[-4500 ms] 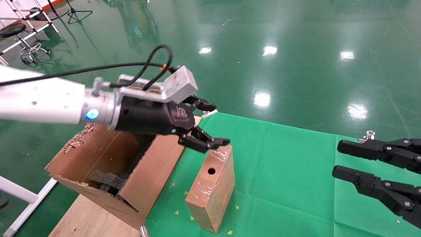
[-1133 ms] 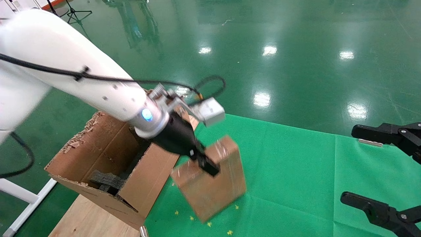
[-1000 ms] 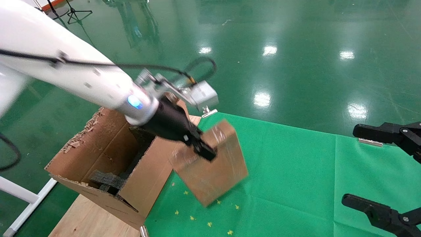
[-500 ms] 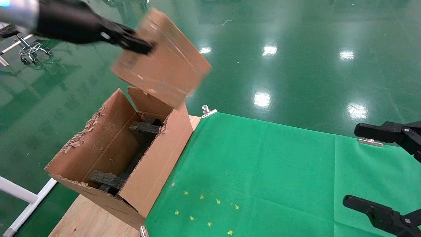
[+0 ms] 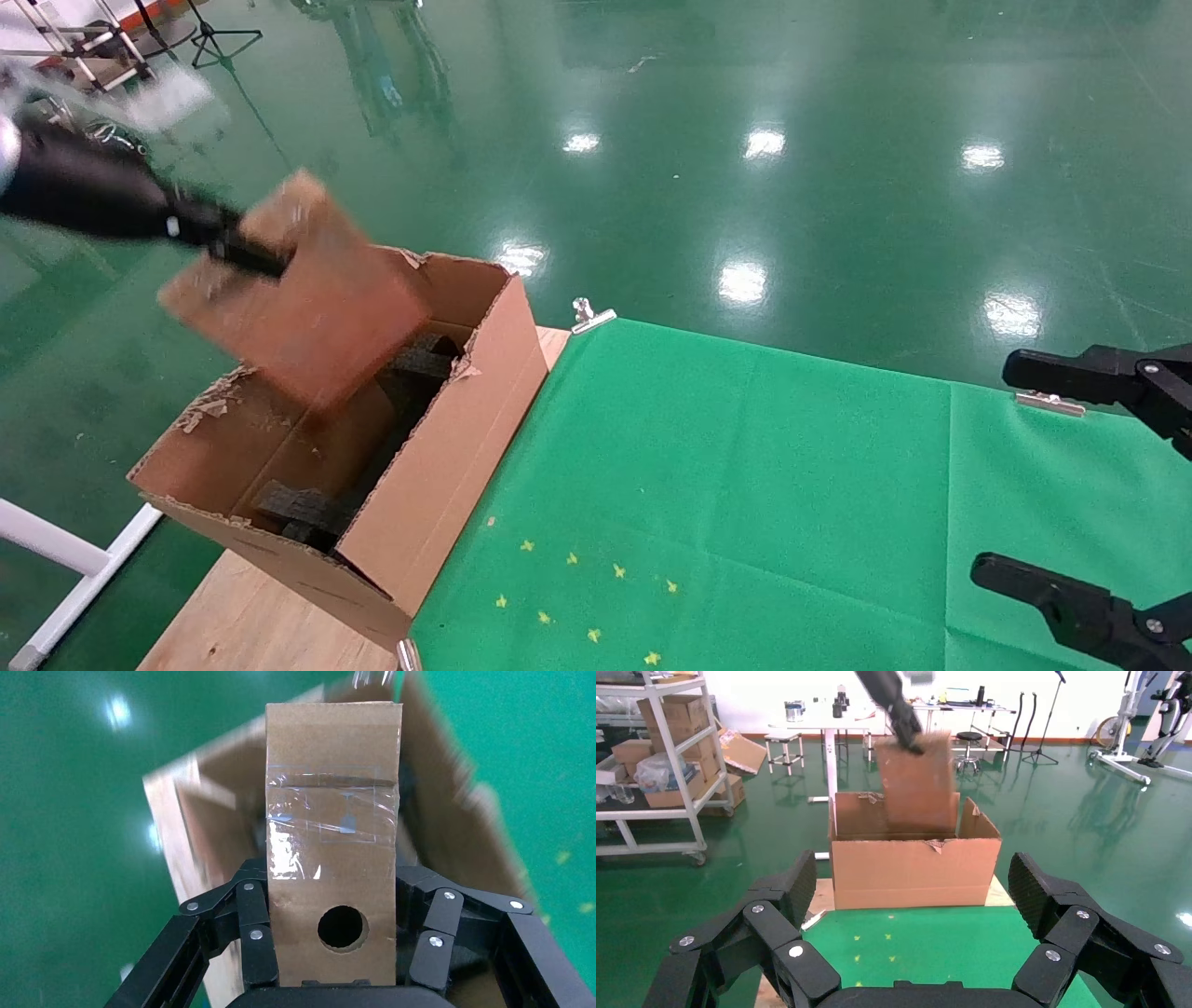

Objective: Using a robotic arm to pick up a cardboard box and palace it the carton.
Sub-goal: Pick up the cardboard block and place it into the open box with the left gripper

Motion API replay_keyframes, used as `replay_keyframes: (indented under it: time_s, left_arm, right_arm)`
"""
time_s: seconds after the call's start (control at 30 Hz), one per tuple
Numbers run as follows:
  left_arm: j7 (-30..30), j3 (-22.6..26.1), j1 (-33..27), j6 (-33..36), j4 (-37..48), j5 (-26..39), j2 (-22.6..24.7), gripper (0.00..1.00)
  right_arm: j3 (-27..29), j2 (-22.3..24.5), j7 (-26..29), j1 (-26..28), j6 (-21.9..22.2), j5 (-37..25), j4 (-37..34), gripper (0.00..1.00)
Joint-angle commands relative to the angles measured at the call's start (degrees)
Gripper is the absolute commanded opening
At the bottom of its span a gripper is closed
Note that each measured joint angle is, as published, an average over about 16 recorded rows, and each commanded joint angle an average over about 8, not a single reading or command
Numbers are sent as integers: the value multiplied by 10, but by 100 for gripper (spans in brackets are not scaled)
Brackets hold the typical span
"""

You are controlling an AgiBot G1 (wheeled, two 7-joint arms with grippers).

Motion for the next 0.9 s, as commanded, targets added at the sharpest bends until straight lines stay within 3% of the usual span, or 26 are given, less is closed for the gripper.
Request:
replay_keyframes:
  time_s: [0.03, 0.4, 0.9]
  left_arm:
    - [10, 11, 10, -7, 33, 17, 8, 0]
    - [-26, 36, 65, -118, 161, 58, 72, 0]
    - [-22, 27, 128, -209, 206, 46, 90, 0]
  right_arm:
    - [0, 0, 0, 0, 0, 0, 0, 100]
    - [0, 0, 0, 0, 0, 0, 0, 100]
    - [0, 0, 0, 0, 0, 0, 0, 100]
